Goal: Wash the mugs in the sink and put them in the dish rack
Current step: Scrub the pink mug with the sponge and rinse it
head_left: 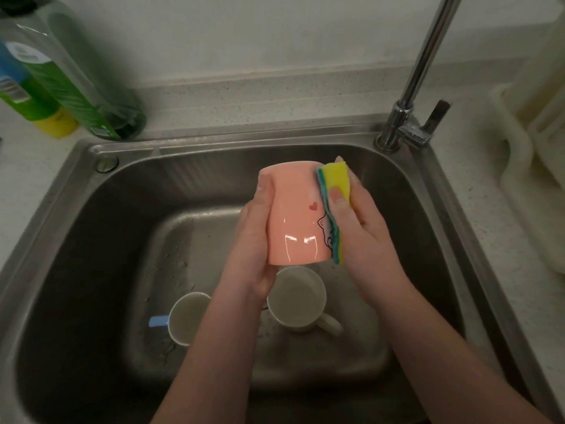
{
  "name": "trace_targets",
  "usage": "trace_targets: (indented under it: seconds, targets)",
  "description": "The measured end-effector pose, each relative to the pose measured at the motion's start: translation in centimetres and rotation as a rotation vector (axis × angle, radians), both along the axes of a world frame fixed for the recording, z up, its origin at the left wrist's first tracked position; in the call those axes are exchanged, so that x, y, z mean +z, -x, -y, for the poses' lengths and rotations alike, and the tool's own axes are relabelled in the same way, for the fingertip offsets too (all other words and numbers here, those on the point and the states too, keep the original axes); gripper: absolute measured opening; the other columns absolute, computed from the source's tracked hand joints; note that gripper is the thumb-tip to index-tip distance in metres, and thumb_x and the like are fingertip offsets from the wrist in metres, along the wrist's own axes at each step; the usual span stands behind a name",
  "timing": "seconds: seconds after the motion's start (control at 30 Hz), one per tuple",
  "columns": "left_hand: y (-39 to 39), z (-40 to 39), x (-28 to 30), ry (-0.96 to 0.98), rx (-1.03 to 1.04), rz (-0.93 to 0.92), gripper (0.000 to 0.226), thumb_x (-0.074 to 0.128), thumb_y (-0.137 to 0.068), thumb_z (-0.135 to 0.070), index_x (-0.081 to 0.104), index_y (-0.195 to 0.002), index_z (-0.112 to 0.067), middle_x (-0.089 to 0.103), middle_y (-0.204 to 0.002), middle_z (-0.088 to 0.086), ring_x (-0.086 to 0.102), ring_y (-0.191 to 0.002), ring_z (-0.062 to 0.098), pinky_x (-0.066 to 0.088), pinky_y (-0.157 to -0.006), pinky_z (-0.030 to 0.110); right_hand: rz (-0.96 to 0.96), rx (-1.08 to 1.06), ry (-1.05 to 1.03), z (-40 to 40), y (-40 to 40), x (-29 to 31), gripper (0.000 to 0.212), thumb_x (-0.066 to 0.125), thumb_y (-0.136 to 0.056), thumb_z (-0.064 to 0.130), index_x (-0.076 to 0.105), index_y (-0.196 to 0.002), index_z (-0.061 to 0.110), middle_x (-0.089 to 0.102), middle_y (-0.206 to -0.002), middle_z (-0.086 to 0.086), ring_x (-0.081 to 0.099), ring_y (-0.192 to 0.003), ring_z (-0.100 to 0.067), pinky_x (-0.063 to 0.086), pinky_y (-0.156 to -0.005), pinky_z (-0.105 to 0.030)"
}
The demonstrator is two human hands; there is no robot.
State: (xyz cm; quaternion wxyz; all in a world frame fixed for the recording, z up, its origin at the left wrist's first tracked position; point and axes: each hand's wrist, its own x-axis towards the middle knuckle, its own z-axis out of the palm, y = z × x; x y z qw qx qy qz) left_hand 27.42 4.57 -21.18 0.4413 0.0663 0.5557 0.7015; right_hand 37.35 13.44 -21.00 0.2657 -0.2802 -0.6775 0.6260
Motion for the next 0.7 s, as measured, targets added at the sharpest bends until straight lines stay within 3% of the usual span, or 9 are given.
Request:
trace_targets:
  seconds: [0.07, 0.2, 0.33, 0.43, 0.5, 0.6, 0.7]
  targets:
    - [-0.09, -0.11, -0.09, 0.034, -0.001, -0.016, 0.098, 0.064, -0.053, -0.079, 0.057, -0.129, -0.017, 0.068, -0.117, 0.015, 0.066, -0.107, 0.034, 0.050, -0.094, 0.057, -0.011, -0.033, -0.084, 0.12, 0.10, 0.01, 0.044, 0.048, -0.095, 0.041, 0.036, -0.137, 0.044, 0.048, -0.127, 0.016, 0.052, -0.116, -0.001, 0.048, -0.097, -0.035]
    - [-0.16, -0.10, -0.19, 0.080, -0.023, -0.095, 0.107, 0.079, -0.038, -0.076, 0.057, -0.123, -0.013, 0.071, -0.110, 0.015, 0.069, -0.100, 0.033, 0.055, -0.084, 0.052, -0.068, -0.096, -0.122, 0.02, 0.02, 0.35, 0.031, 0.058, -0.092, 0.026, 0.049, -0.122, 0.023, 0.053, -0.098, 0.031, 0.059, -0.091, 0.003, 0.051, -0.072, -0.014]
    - [-0.22, -0.07, -0.36, 0.099, 0.001, -0.096, 0.074, 0.079, -0.051, -0.054, 0.059, -0.113, -0.018, 0.074, -0.099, 0.008, 0.072, -0.091, 0.027, 0.057, -0.080, 0.049, -0.011, -0.102, 0.023, -0.42, -0.06, 0.23, 0.014, 0.054, -0.094, 0.032, 0.059, -0.100, 0.021, 0.061, -0.082, 0.015, 0.062, -0.074, -0.003, 0.051, -0.061, -0.015]
    - [-0.03, 0.15, -0.34, 0.050, 0.020, -0.013, 0.083, 0.081, -0.053, -0.055, 0.059, -0.121, -0.014, 0.072, -0.107, 0.014, 0.069, -0.097, 0.033, 0.055, -0.083, 0.053, 0.063, -0.098, 0.064, -0.41, -0.03, 0.24, 0.016, 0.052, -0.095, 0.034, 0.063, -0.092, 0.023, 0.064, -0.080, 0.006, 0.063, -0.075, -0.011, 0.052, -0.064, -0.026]
    - [0.05, 0.23, -0.15, 0.047, 0.020, 0.022, 0.088, 0.080, -0.053, -0.057, 0.057, -0.125, -0.013, 0.071, -0.109, 0.016, 0.069, -0.099, 0.034, 0.056, -0.081, 0.051, 0.087, -0.089, 0.026, -0.48, -0.02, 0.21, 0.016, 0.051, -0.096, 0.033, 0.063, -0.089, 0.024, 0.064, -0.079, 0.007, 0.062, -0.073, -0.007, 0.050, -0.062, -0.023]
    - [-0.07, 0.13, -0.13, 0.042, 0.021, 0.071, 0.076, 0.076, -0.063, -0.053, 0.058, -0.124, -0.011, 0.072, -0.106, 0.016, 0.071, -0.094, 0.031, 0.058, -0.072, 0.043, 0.073, -0.113, -0.038, -0.57, 0.01, 0.22, 0.014, 0.053, -0.095, 0.030, 0.063, -0.087, 0.024, 0.063, -0.077, 0.012, 0.060, -0.071, -0.001, 0.049, -0.060, -0.019]
    - [-0.06, 0.15, 0.05, 0.013, 0.013, 0.076, 0.075, 0.077, -0.062, -0.052, 0.060, -0.123, -0.011, 0.072, -0.104, 0.015, 0.071, -0.089, 0.028, 0.057, -0.069, 0.039, -0.083, -0.085, -0.106, 0.28, 0.06, 0.42, 0.008, 0.060, -0.089, 0.034, 0.065, -0.095, 0.034, 0.063, -0.101, 0.008, 0.061, -0.091, -0.003, 0.051, -0.074, -0.020]
